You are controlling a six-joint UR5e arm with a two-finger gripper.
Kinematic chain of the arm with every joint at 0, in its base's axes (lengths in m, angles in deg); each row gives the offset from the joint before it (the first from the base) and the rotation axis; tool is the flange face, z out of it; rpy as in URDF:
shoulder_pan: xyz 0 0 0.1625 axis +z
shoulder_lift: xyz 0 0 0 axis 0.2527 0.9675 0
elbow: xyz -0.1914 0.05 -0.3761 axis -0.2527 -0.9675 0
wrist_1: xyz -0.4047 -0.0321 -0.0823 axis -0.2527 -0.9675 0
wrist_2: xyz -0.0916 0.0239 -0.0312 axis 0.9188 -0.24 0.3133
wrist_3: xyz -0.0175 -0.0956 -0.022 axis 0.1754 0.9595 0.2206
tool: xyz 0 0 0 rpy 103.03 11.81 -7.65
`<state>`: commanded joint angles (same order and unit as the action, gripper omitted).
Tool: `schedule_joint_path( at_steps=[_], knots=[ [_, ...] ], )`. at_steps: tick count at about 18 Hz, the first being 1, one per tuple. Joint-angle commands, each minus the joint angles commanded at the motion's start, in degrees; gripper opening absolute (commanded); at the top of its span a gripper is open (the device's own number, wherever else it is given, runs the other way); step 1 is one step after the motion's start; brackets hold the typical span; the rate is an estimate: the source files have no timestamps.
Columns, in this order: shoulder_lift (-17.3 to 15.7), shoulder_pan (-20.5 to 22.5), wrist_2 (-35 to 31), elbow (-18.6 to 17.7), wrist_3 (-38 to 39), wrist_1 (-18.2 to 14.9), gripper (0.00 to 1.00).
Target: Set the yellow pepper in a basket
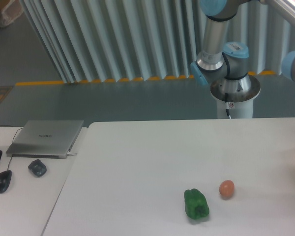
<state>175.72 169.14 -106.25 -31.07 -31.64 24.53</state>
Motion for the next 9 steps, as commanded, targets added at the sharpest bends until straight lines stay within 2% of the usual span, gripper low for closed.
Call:
schedule_joint_path(
  at_steps=[2,5,6,8,9],
  knots=[
    [0.09,1.15,0.0,-0.09,0.0,0.1,0.49],
    [0.71,1.85,0.0,-0.09,0.7,0.18,0.59],
    [0.71,1.94,0.0,-0.09,0.53,0.27,0.7],
    [0.8,2.2,0.0,-0.27,0.27,1.23,0.99],
    [0.88,2.12,0.0,-0.53,0.87,1.59,1.0]
  ],
)
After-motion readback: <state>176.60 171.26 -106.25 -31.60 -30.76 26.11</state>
